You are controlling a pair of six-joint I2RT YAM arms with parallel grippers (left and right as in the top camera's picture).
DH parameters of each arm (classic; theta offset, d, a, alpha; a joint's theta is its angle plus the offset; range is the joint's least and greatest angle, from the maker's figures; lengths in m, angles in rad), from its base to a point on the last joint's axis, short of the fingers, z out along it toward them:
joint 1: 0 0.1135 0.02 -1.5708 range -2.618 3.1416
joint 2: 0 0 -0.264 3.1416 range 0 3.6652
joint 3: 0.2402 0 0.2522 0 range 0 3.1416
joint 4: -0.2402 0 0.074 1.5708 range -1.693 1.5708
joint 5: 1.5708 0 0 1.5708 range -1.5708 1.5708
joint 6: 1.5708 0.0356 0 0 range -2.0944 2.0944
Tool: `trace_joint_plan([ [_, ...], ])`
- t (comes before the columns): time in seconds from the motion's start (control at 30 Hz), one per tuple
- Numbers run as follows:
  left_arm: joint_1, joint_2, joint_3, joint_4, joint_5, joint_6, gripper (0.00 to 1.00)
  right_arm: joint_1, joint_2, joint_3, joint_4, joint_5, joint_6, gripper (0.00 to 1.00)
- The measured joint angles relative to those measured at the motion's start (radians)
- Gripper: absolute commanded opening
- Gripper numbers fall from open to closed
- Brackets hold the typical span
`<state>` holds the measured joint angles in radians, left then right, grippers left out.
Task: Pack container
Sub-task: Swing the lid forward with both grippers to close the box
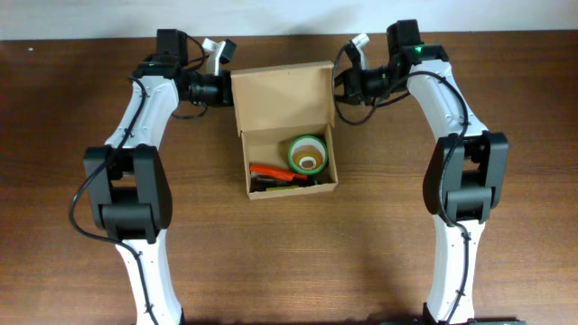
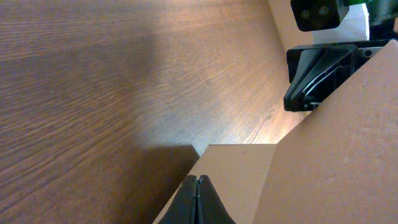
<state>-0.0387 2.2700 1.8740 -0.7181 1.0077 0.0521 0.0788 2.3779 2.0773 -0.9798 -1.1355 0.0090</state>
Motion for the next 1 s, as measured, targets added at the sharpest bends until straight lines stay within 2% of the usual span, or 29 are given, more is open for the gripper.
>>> trace_joint_plan([
  [0.37, -0.008, 0.0, 0.048, -0.003, -0.032, 0.016, 0.02, 0.002, -0.029, 0.0, -0.019, 0.055, -0.047, 0.04],
  [1.0, -0.025, -0.055, 0.087, -0.085, -0.048, 0.084, 0.02, 0.002, -0.029, 0.064, -0.19, 0.071, -0.166, 0.04],
])
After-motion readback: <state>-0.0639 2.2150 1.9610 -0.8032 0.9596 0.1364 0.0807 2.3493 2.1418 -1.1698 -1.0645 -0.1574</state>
